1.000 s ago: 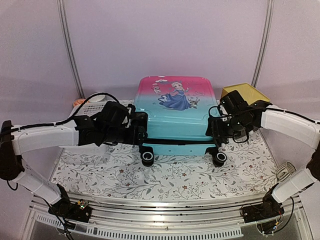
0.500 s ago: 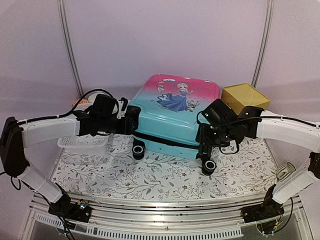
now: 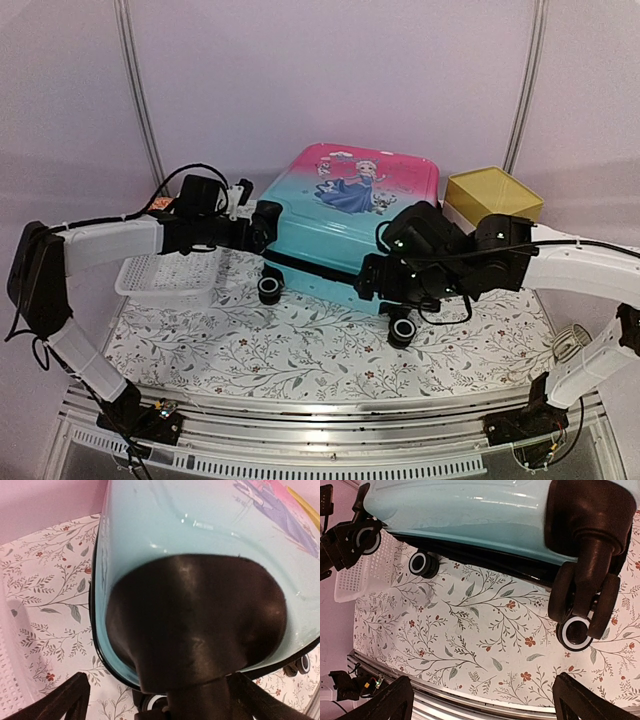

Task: Open, take out, and arrange the luggage
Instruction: Adjust the luggage at the center of the board.

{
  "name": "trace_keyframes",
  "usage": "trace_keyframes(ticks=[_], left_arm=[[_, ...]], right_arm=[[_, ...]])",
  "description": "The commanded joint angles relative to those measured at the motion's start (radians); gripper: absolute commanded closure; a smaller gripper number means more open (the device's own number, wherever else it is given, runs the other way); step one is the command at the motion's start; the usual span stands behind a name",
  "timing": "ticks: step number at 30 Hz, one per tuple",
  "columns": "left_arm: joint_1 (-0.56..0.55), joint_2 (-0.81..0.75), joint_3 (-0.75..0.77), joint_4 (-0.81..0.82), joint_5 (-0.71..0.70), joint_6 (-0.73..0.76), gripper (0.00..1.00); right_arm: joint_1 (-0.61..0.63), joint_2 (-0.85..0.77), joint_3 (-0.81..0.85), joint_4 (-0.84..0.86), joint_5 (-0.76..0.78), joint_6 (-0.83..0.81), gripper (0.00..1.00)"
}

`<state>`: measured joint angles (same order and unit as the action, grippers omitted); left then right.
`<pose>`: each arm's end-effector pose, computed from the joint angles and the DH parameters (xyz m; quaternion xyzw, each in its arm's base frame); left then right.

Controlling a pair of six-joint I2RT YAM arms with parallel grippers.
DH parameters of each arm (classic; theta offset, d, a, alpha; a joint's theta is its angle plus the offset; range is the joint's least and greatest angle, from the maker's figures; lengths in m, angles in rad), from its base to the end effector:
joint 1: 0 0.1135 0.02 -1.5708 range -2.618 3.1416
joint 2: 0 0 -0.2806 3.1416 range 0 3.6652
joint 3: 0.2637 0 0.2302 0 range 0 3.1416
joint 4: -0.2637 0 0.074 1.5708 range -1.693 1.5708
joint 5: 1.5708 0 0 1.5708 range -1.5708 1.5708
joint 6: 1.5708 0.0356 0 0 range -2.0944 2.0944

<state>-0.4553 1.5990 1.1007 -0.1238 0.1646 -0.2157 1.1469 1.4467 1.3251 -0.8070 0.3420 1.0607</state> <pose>0.3032 -0.1550 0.2769 0.1432 0.8757 -0.2189 0.4058 0.1250 0.2481 0.3384 0.0134 0.9365 0.2050 0.2842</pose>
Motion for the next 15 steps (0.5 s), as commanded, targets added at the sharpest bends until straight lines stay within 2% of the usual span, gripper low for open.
trace_keyframes(ticks=[1, 6, 10, 15], left_arm=[[0.009, -0.092, -0.022, 0.039, -0.033, 0.004, 0.02], [0.007, -0.206, -0.074, -0.085, -0.133, -0.046, 0.02], [-0.003, -0.315, -0.085, -0.177, -0.144, -0.066, 0.02], [-0.093, -0.432, -0.081, -0.255, -0.149, -0.092, 0.02]], right_arm=[[-0.043, -0.098, -0.032, 0.013, 0.042, -0.062, 0.01], [-0.128, -0.142, -0.037, 0.026, 0.014, -0.224, 0.01], [-0.22, -0.16, -0.035, 0.056, -0.048, -0.33, 0.01], [-0.336, -0.21, -0.067, 0.133, -0.122, -0.421, 0.01]])
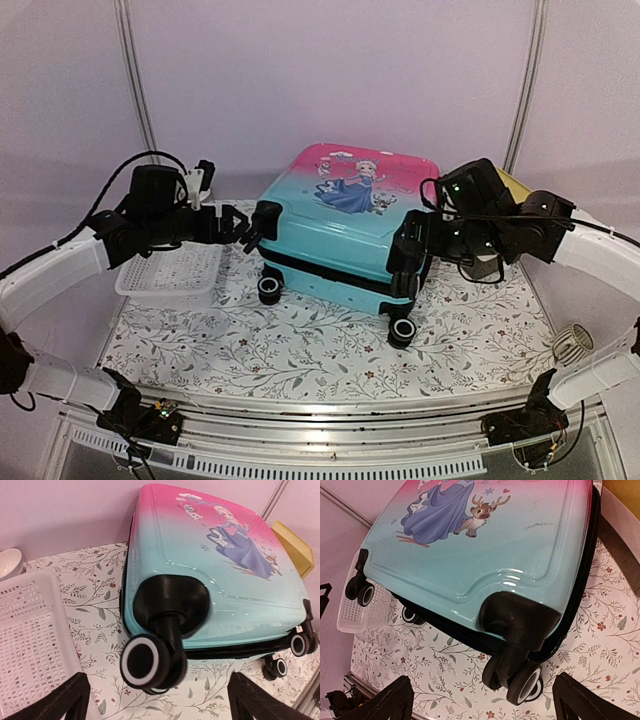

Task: Open, take out, and arrange the luggage
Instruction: Adjust the luggage at the center of the board.

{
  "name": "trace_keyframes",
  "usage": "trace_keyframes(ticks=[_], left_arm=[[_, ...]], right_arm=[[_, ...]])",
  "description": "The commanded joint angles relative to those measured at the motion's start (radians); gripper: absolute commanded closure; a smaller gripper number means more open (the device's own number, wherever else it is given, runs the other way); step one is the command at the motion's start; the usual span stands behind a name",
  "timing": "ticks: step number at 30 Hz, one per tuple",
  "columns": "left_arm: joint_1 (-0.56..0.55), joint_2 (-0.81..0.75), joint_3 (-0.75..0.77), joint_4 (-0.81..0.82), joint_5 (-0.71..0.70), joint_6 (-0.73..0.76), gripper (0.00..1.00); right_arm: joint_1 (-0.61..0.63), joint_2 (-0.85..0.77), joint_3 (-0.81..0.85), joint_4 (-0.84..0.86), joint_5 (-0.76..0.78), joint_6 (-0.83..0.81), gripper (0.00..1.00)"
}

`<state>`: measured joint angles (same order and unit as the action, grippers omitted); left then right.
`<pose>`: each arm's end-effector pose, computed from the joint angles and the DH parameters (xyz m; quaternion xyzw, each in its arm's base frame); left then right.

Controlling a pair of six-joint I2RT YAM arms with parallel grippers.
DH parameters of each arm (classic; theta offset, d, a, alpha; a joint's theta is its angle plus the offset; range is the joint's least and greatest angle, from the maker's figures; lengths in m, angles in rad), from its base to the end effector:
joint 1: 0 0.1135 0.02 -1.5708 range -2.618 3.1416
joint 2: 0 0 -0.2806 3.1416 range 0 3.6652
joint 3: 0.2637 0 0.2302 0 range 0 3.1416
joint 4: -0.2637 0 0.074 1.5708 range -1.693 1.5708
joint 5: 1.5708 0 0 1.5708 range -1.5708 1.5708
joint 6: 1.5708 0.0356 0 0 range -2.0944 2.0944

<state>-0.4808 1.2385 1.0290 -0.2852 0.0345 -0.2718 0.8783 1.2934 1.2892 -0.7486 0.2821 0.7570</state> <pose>0.2253 -0.1189 0.3392 0.0984 0.8530 -0.2021 0.4711 0.1638 0.1819 0.3685 0.0008 0.9101 0.1990 0.3634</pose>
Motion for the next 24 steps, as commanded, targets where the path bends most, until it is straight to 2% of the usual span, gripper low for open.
trace_keyframes(ticks=[1, 7, 14, 18, 24], left_arm=[[-0.112, -0.088, -0.008, -0.103, -0.029, -0.05, 0.02], [-0.362, -0.088, -0.005, -0.054, -0.114, -0.163, 0.02], [-0.621, 0.13, 0.06, 0.097, -0.244, -0.245, 0.02], [-0.688, 0.28, 0.123, 0.194, -0.236, -0.281, 0.02], [-0.732, 0.459, 0.237, 0.26, -0.252, -0.301, 0.02]], right_arm=[[-0.099, -0.068, -0.047, 0.095, -0.077, -0.133, 0.01], [-0.224, -0.095, -0.073, 0.146, -0.131, -0.173, 0.01], [-0.291, -0.106, -0.124, 0.175, -0.142, -0.194, 0.01], [-0.313, -0.112, -0.16, 0.196, -0.153, -0.188, 0.01], [-0.336, -0.118, -0.218, 0.231, -0.208, -0.184, 0.01]])
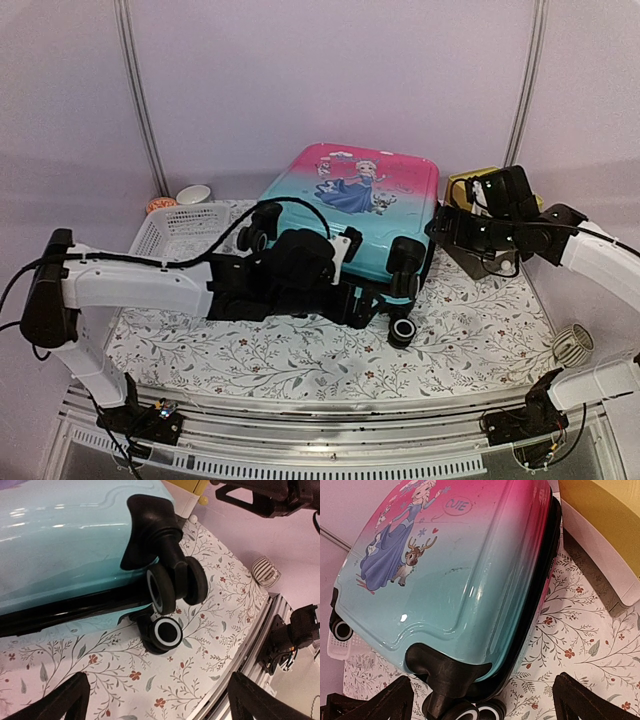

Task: Open, take out, and arrange the luggage
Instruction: Adjust the luggage at the center of the board, then open the luggage at the center of the board.

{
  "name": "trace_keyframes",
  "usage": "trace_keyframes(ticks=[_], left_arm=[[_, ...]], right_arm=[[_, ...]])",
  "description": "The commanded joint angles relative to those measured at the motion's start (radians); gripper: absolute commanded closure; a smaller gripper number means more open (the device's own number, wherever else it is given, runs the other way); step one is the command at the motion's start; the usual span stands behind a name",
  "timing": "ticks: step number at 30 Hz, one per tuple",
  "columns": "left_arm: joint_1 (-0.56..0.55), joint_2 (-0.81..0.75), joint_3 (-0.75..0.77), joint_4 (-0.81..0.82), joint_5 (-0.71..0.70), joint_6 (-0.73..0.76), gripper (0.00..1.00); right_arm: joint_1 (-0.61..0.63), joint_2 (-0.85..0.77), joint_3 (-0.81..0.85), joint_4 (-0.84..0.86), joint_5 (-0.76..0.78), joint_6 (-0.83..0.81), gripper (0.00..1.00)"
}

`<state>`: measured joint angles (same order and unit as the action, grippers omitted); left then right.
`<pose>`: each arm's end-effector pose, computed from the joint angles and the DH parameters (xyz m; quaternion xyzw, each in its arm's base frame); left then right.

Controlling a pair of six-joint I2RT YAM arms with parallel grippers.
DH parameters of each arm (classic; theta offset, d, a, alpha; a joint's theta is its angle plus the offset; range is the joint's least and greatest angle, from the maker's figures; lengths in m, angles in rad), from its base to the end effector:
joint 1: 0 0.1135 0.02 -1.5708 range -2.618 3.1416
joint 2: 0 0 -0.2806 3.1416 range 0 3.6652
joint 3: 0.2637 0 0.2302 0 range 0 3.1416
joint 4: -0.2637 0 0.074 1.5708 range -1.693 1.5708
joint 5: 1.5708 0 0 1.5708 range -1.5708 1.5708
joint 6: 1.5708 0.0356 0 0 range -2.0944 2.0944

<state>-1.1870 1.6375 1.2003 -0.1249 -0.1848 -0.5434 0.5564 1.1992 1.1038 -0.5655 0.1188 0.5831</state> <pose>0.1400 -0.3292 0.2956 0.2334 0.8411 -0.3139 0.3735 0.1987 0.1186 0.3464 0.0381 0.8963 0.1917 0.3981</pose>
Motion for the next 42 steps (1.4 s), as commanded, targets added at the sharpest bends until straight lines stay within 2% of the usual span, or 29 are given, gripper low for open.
trace_keyframes(ticks=[1, 6, 18, 33, 36, 40, 42], left_arm=[[-0.026, 0.076, 0.073, 0.116, -0.03, -0.037, 0.02], [-0.027, 0.155, 0.082, 0.198, -0.025, -0.057, 0.02], [-0.025, 0.311, 0.189, 0.247, -0.034, -0.09, 0.02], [-0.01, 0.484, 0.374, 0.195, -0.073, -0.085, 0.03], [0.0, 0.49, 0.388, 0.192, -0.104, -0.064, 0.13], [0.01, 0.467, 0.369, 0.2, -0.146, -0.02, 0.43], [0.011, 0.446, 0.345, 0.2, -0.158, -0.003, 0.54]], right_arm=[[-0.015, -0.024, -0.039, 0.048, -0.046, -0.013, 0.01], [-0.025, -0.035, -0.062, 0.061, -0.051, -0.026, 0.01], [-0.039, -0.052, -0.083, 0.073, -0.038, -0.044, 0.01], [-0.049, -0.074, -0.12, 0.082, -0.043, -0.035, 0.01], [-0.052, -0.071, -0.13, 0.085, -0.042, -0.033, 0.01], [-0.059, -0.067, -0.136, 0.085, -0.045, -0.03, 0.01], [-0.062, -0.068, -0.138, 0.085, -0.045, -0.029, 0.01]])
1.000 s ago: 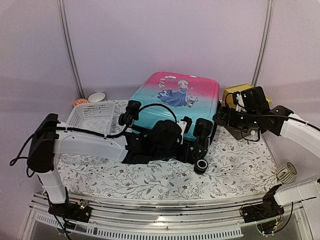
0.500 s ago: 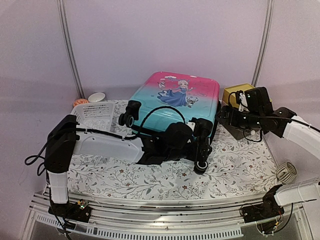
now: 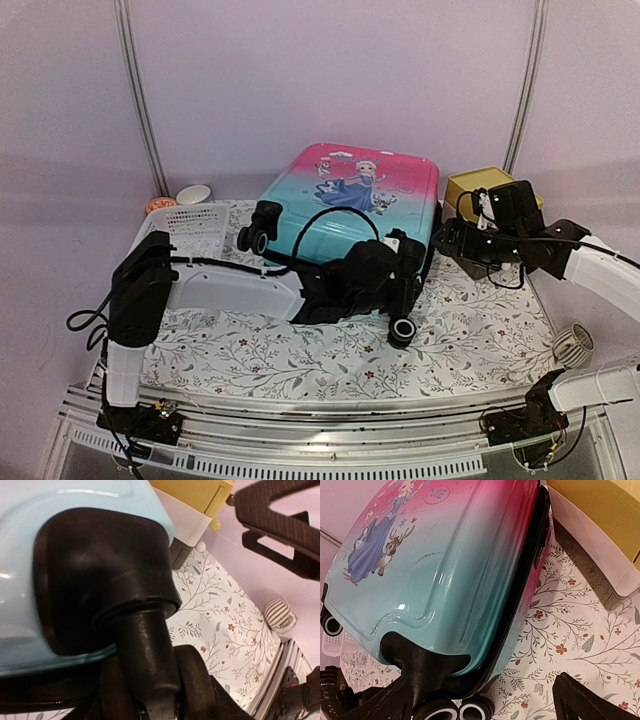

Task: Open, take out, and arrange the luggage
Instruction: Open the luggage at the center of the board.

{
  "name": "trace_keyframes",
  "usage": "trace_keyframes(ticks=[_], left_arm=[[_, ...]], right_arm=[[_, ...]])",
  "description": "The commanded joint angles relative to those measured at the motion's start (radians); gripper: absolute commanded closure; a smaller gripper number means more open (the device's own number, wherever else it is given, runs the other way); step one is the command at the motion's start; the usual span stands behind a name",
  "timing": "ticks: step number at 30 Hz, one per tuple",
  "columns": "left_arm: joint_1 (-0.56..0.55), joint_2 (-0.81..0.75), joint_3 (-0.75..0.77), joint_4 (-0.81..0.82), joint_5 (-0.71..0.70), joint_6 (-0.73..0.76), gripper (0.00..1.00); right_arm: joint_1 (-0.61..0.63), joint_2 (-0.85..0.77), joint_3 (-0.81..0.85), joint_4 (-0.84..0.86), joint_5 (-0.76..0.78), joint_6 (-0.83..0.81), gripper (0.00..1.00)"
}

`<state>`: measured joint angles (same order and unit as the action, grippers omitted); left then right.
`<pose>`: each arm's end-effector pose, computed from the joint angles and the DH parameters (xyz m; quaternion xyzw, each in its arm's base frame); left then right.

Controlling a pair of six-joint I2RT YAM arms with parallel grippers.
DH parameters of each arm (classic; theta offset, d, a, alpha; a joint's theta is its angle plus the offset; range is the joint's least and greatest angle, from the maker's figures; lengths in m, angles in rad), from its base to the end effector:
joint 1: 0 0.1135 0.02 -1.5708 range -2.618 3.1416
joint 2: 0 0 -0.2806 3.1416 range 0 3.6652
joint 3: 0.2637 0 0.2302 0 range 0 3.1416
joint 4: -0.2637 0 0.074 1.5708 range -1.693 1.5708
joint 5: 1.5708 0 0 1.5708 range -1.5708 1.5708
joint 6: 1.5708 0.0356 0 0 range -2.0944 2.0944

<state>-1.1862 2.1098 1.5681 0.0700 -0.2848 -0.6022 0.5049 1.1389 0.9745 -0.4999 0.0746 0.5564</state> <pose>0.1900 -0.4428 0.2420 0.1720 0.8297 -0.3273 0.4181 0.1919 0.1030 0.3236 0.0395 0.8977 0.1925 0.3944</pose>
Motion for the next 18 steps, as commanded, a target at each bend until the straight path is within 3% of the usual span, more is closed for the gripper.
trace_keyframes(ticks=[1, 6, 18], left_arm=[[0.011, -0.042, -0.037, 0.005, -0.055, 0.062, 0.59], [0.014, -0.15, -0.123, 0.001, -0.011, 0.08, 0.77], [0.129, -0.619, -0.432, -0.078, 0.14, 0.017, 0.8]], right_arm=[[-0.012, -0.008, -0.01, 0.02, 0.0, -0.005, 0.01], [-0.019, 0.012, -0.022, 0.025, -0.007, -0.006, 0.01], [-0.037, 0.036, -0.013, 0.04, -0.009, -0.012, 0.01]])
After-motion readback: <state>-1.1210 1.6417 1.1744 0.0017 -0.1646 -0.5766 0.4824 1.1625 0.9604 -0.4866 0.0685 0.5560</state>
